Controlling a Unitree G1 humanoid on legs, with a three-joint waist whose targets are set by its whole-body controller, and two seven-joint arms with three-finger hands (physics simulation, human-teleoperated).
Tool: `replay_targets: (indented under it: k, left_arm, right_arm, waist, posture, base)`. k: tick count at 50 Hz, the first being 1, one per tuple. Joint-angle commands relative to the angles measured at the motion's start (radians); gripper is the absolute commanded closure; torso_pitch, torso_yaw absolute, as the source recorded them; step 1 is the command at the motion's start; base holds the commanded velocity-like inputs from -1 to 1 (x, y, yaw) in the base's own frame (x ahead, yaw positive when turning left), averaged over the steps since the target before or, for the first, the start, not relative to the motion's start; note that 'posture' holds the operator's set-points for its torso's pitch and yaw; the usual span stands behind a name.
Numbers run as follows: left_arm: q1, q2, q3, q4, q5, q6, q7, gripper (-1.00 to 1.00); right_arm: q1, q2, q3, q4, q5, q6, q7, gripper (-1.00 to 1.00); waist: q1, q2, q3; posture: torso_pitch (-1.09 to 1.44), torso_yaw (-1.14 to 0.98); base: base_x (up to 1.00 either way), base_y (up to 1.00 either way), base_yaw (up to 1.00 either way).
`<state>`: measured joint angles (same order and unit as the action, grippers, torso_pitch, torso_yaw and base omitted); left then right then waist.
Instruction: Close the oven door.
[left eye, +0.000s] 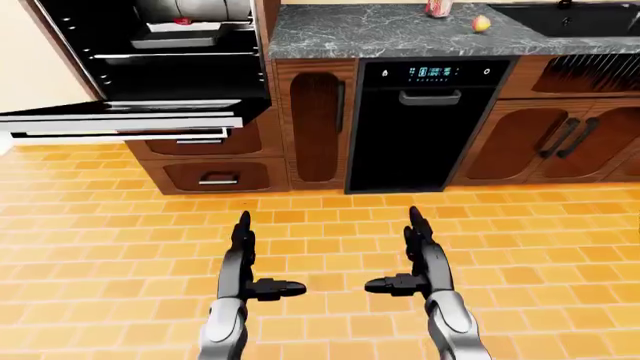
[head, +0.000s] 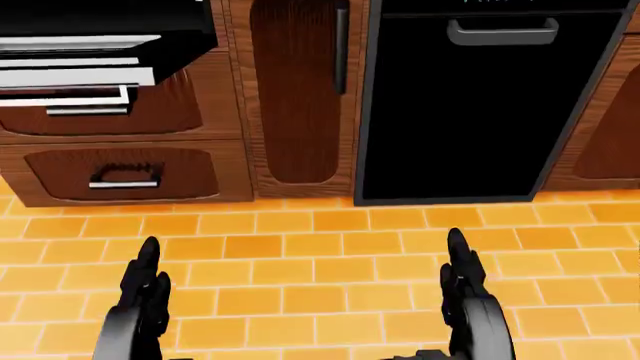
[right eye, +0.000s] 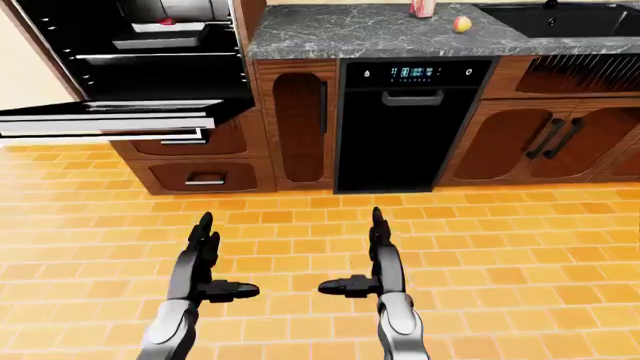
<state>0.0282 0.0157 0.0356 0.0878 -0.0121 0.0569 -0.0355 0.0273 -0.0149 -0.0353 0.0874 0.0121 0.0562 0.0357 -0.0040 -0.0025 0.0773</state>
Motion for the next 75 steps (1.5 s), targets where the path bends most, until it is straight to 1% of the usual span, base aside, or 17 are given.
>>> replay_targets:
  k: [1,3,4,5,7,8,14,17,21,23,25,27,32,35,38,46,75]
  left_arm:
    - [-0.033,0.004,0.003,-0.079,-0.009,-0.056,-0.006,-1.0]
    - [-0.035,0.005,0.005,-0.079,-0.013,-0.054,-0.008,-1.0]
    - [-0.035,0.006,0.006,-0.081,-0.014,-0.052,-0.009,-1.0]
    - [-0.035,0.006,0.007,-0.079,-0.017,-0.052,-0.012,-1.0]
    - [-0.035,0.007,0.007,-0.079,-0.022,-0.048,-0.018,-1.0]
    - [-0.034,0.007,0.008,-0.083,-0.025,-0.044,-0.021,-1.0]
    - [-0.022,0.026,0.044,-0.11,-0.035,-0.045,-0.031,-1.0]
    - [-0.017,0.06,0.082,-0.122,-0.062,-0.113,-0.108,-1.0]
    - [0.002,0.091,0.19,-0.121,-0.1,-0.143,-0.129,-1.0]
    - [0.009,0.111,0.213,-0.051,-0.041,-0.238,-0.139,-1.0]
    - [0.032,0.117,0.239,-0.027,-0.075,-0.197,-0.175,-1.0]
    - [0.037,0.123,0.253,0.027,-0.069,-0.218,-0.197,-1.0]
    - [0.02,0.163,0.287,0.362,-0.023,-0.446,-0.164,-1.0]
    - [0.006,0.188,0.28,0.579,-0.075,-0.511,-0.213,-1.0]
    - [-0.064,0.236,0.265,0.931,-0.085,-0.746,-0.205,-1.0]
    - [-0.094,0.273,0.205,1.219,-0.166,-0.914,-0.224,-1.0]
    - [0.015,0.231,0.245,1.298,-0.136,-0.99,-0.214,-1.0]
  right_arm:
    - [-0.027,-0.006,0.002,-0.082,-0.009,-0.077,-0.001,-1.0]
    - [-0.027,-0.006,0.003,-0.084,-0.013,-0.08,0.0,-1.0]
    - [-0.027,-0.005,0.002,-0.084,-0.015,-0.081,-0.001,-1.0]
    - [-0.026,-0.005,0.002,-0.085,-0.015,-0.081,-0.001,-1.0]
    - [-0.026,-0.005,0.002,-0.085,-0.018,-0.084,-0.001,-1.0]
    - [-0.026,-0.006,0.003,-0.087,-0.022,-0.085,-0.002,-1.0]
    - [-0.035,-0.029,-0.029,-0.081,-0.032,-0.105,-0.004,-1.0]
    - [-0.04,-0.053,-0.078,-0.053,-0.023,-0.129,0.007,-1.0]
    - [-0.049,-0.083,-0.135,0.021,0.006,-0.119,0.014,-1.0]
    - [-0.07,-0.099,-0.149,0.138,-0.035,-0.205,-0.017,-1.0]
    - [-0.079,-0.121,-0.164,0.288,-0.029,-0.365,-0.001,-1.0]
    - [-0.093,-0.138,-0.179,0.388,-0.013,-0.393,-0.003,-1.0]
    - [-0.14,-0.186,-0.184,0.707,0.004,-0.594,0.024,-1.0]
    - [-0.141,-0.197,-0.182,0.821,0.037,-0.682,0.034,-1.0]
    - [-0.107,-0.203,-0.187,0.914,0.099,-0.769,0.101,-1.0]
    - [-0.116,-0.23,-0.195,1.174,0.194,-0.938,0.169,-1.0]
    - [-0.036,-0.225,-0.212,1.289,0.127,-1.008,0.1,-1.0]
  waist:
    - [-0.002,-0.008,-0.001]
    - [0.007,-0.001,-0.062]
    - [0.007,-0.001,-0.052]
    - [0.006,-0.006,-0.017]
    - [0.007,-0.007,-0.069]
    - [0.007,-0.007,-0.075]
    - [0.008,-0.004,-0.079]
    - [0.007,-0.004,-0.082]
    - [0.007,-0.004,-0.085]
    - [0.007,-0.003,-0.082]
    - [0.004,-0.001,-0.084]
    - [0.004,0.0,-0.083]
    - [0.004,0.002,-0.073]
    - [0.002,0.003,-0.069]
    - [0.003,0.001,-0.062]
    - [-0.001,-0.003,-0.058]
    - [-0.004,-0.003,-0.056]
  posture:
    - [0.0,0.0]
    - [0.0,0.0]
    - [0.0,0.0]
    - [0.0,0.0]
    - [0.0,0.0]
    - [0.0,0.0]
    - [0.0,0.0]
    - [0.0,0.0]
    - [0.0,0.0]
    - [0.0,0.0]
    - [0.0,0.0]
    - [0.0,0.0]
    - [0.0,0.0]
    - [0.0,0.0]
    - [0.0,0.0]
    - [0.0,0.0]
    - [0.0,0.0]
  base:
    - [0.0,0.0,0.0]
    - [0.0,0.0,0.0]
    - [0.0,0.0,0.0]
    - [0.0,0.0,0.0]
    - [0.0,0.0,0.0]
    - [0.0,0.0,0.0]
    - [0.0,0.0,0.0]
    - [0.0,0.0,0.0]
    - [0.0,0.0,0.0]
    - [0.0,0.0,0.0]
    - [0.0,0.0,0.0]
    - [0.0,0.0,0.0]
    - [0.0,0.0,0.0]
    - [0.0,0.0,0.0]
    - [0.0,0.0,0.0]
    - [0.0,0.0,0.0]
    - [0.0,0.0,0.0]
